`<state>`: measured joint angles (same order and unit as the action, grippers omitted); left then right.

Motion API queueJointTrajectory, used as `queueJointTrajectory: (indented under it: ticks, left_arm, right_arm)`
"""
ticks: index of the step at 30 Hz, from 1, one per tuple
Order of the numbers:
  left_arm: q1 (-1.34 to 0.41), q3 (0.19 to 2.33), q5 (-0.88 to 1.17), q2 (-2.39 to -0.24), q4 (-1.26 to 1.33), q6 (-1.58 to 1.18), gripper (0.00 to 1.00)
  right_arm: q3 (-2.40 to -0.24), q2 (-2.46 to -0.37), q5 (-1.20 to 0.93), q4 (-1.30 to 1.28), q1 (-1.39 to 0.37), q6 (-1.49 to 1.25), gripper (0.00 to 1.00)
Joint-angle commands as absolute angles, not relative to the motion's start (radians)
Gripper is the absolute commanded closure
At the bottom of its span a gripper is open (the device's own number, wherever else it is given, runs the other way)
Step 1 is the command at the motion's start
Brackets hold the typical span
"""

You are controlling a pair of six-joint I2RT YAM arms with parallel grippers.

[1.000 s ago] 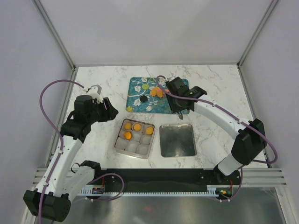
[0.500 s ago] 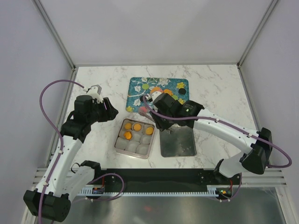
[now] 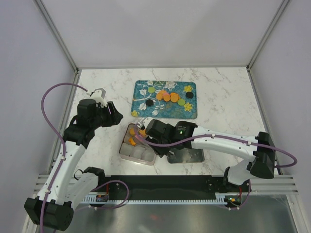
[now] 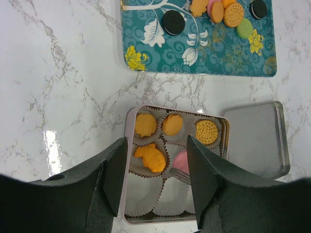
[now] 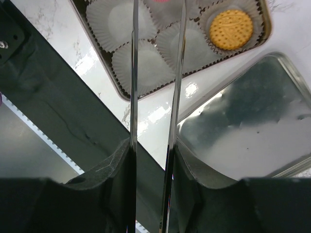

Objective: Pack the cookies

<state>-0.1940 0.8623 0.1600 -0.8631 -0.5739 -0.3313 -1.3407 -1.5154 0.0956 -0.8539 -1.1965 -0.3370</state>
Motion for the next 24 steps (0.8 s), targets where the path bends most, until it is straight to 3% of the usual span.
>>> queueJointTrajectory:
  ticks: [1,24]
  left_arm:
    - [-0.196,0.862,0.155,-0.857,-0.551,-0.330,0.40]
    - [-0.196,0.859,0.155,-0.857,-0.551,-0.330,0.40]
  right_arm:
    - [-1.332,-1.528,0.124,-0.847,-1.215,-0.362,0.61]
    - [-1.290,-1.531,0.138,-0.836,-1.218,-0.367,0.53]
